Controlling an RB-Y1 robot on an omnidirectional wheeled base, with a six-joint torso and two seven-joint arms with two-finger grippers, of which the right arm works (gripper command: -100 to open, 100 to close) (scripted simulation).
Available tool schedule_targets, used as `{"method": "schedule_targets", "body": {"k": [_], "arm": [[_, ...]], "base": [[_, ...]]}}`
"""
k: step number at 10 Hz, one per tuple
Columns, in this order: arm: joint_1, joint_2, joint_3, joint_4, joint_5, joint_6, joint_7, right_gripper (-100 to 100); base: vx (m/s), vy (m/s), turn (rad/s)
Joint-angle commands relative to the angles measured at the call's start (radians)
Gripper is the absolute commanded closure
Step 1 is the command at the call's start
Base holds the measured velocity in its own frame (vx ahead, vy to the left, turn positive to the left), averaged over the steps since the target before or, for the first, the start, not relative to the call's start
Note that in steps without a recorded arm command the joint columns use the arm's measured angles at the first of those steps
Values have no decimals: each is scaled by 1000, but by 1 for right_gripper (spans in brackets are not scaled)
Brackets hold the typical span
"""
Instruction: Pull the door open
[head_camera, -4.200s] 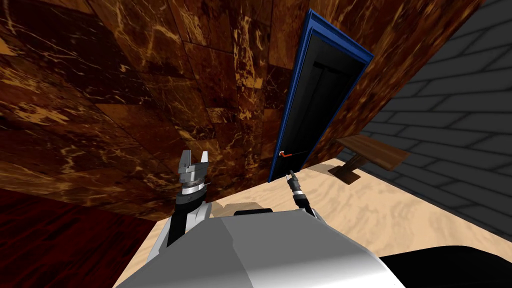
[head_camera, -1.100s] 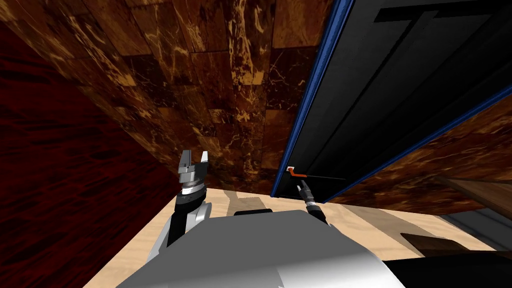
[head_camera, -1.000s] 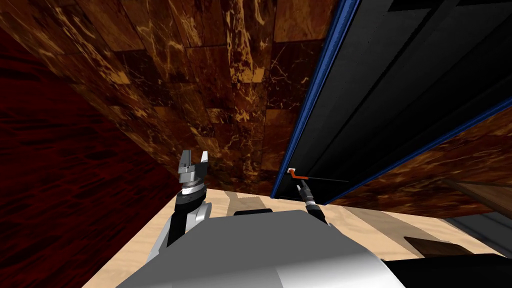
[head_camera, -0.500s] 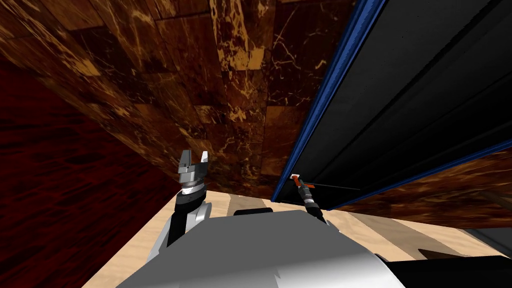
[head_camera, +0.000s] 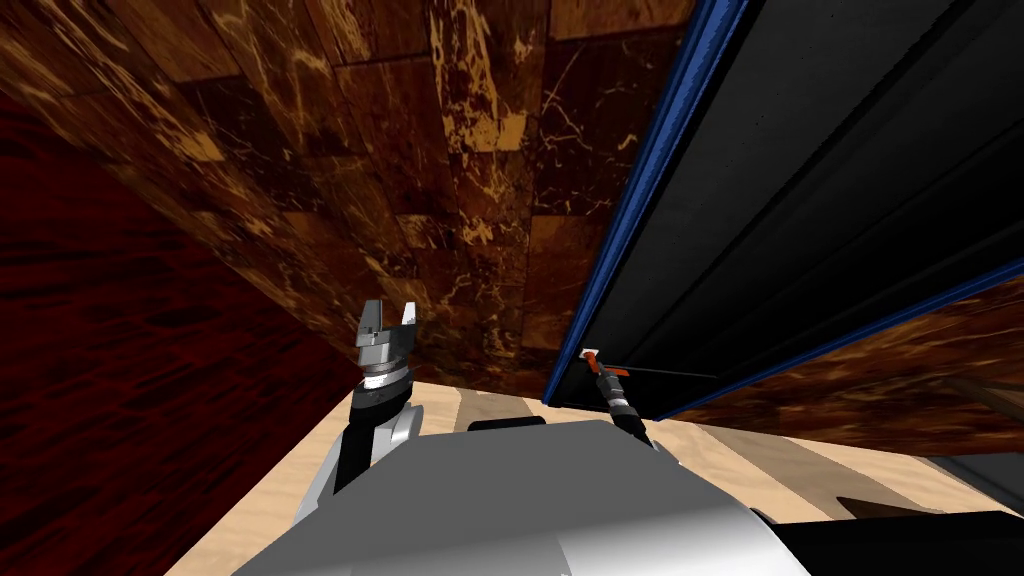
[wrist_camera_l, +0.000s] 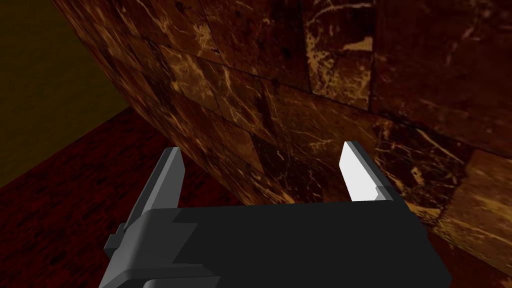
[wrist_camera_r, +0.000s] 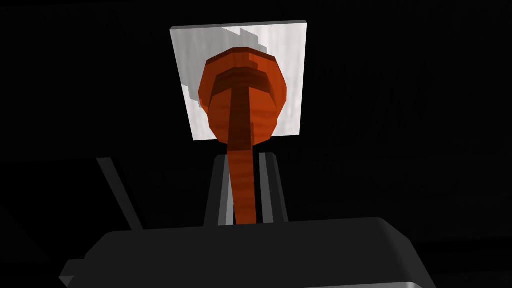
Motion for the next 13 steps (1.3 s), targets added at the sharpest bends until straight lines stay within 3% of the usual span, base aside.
{"method": "schedule_targets", "body": {"k": [1, 4, 9, 10, 13], "arm": [[15, -10, 17, -4, 8, -22, -12, 100], [37, -24, 41, -10, 18, -53, -29, 100], [92, -61, 101, -24, 46, -131, -72, 100], [79, -56, 97, -10, 44, -125, -68, 100], [96, -68, 114, 14, 49, -175, -85, 100]], "base": [[-112, -43, 83], [-158, -75, 85], [-205, -58, 79], [-90, -20, 15], [-192, -69, 164]]}}
